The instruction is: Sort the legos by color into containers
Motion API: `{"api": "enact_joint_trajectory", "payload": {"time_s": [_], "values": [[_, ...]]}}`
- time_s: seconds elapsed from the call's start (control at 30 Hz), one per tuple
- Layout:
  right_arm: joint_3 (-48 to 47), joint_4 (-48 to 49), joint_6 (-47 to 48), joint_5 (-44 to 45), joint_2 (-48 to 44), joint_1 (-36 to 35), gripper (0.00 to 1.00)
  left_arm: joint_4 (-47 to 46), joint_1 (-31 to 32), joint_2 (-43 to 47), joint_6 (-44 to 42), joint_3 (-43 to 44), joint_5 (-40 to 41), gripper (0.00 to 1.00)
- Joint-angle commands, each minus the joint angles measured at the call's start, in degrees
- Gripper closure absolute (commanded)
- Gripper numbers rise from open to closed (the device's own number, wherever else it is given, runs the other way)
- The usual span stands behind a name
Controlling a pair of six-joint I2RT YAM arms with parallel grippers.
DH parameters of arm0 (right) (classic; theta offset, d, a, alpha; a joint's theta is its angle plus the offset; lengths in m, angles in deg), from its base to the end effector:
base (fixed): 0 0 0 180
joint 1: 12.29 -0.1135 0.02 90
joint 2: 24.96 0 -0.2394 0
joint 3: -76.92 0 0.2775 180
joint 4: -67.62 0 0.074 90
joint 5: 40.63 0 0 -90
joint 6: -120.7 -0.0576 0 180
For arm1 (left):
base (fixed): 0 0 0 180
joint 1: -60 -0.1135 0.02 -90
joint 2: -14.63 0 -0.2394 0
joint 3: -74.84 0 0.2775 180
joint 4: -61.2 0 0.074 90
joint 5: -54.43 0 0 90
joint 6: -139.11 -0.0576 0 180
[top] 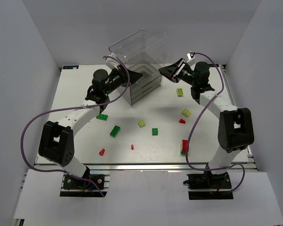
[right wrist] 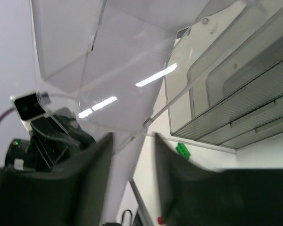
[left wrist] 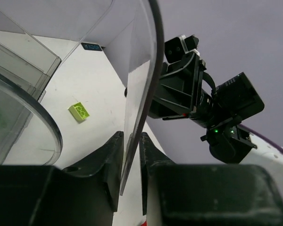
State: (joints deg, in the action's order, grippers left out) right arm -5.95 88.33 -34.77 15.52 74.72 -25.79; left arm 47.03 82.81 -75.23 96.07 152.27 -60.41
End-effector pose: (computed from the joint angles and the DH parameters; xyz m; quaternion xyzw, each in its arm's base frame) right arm 0.4276 0.1357 0.2775 0.0949 0.6803 0.5979 0.4132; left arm 0.3747 -0.1838 0.2970 0.0087 0.6972 -0.5237 0.4894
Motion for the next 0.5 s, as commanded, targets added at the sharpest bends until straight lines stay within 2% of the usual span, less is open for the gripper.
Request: {"api": "enact_joint_trajectory", "payload": {"time_s": [0.0, 0.07, 0.1, 0.2, 0.3, 0.47], "values": [[-2.3, 4.3, 3.0, -3.2, -3.5, 0.7, 0.51, -3.7, 0.2, 2.4, 1.6, 1.3, -1.0, 0.71], [-2.2, 5.0, 5.0, -5.8, -4.1, 0.9, 0.39, -4.1, 0.2, 2.8, 2.4, 1.6, -0.4, 0.71], [-2.1, 5.2, 6.3, -6.6, -4.5, 1.1, 0.30, -4.2, 0.2, 2.9, 2.7, 2.0, 0.0, 0.71], [-1.4, 4.4, 14.0, -10.4, -6.6, 1.7, 0.22, -4.9, 0.2, 3.6, 3.6, 2.6, 2.6, 0.72], [0.2, 1.1, 25.4, -13.9, -10.3, 2.4, 0.22, -5.3, 0.2, 4.2, 4.5, 3.2, 5.1, 0.74], [4.0, -14.0, 44.1, -13.8, -16.9, 3.9, 0.28, -6.7, 0.2, 4.2, 7.0, 5.0, 8.0, 0.80]]}}
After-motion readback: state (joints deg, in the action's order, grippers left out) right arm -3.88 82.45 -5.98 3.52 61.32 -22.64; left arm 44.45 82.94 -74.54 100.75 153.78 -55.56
